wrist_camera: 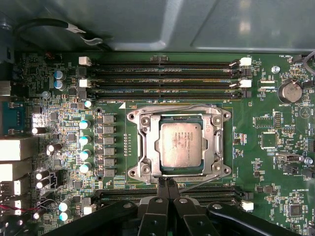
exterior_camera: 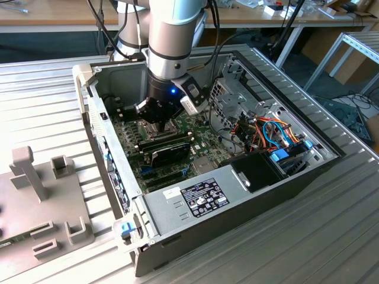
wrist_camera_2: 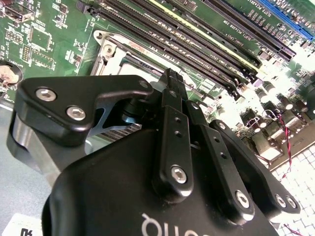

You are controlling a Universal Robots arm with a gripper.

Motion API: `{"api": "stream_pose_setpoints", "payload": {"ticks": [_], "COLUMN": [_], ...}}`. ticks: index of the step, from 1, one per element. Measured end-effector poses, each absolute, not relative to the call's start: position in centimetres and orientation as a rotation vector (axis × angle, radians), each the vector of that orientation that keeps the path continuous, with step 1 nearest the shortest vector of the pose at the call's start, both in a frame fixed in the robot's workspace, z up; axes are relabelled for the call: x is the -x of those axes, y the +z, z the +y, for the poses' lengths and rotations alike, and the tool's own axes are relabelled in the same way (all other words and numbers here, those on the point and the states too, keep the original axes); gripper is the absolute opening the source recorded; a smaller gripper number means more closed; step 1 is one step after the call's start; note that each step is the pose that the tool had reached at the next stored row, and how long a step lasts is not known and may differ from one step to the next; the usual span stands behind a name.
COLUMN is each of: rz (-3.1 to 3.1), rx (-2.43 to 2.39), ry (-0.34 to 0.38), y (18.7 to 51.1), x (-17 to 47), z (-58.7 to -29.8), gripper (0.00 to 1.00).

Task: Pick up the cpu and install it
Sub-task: 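Install the second cpu locking lever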

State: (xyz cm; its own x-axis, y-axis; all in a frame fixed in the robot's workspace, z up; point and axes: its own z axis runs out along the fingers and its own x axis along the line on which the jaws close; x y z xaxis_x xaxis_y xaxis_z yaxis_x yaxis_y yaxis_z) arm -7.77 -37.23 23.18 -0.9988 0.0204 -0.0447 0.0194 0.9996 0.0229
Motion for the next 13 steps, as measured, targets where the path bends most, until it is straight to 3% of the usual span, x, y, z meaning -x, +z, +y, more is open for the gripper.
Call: {"api": "stream_pose_setpoints", "payload": {"ticks": [13], "rz": [3.096], "rx": [-0.031], "ry": [0.035], "y": [23.14], "x": [7.86], "z": [-37.23], "gripper": [0.11]}}
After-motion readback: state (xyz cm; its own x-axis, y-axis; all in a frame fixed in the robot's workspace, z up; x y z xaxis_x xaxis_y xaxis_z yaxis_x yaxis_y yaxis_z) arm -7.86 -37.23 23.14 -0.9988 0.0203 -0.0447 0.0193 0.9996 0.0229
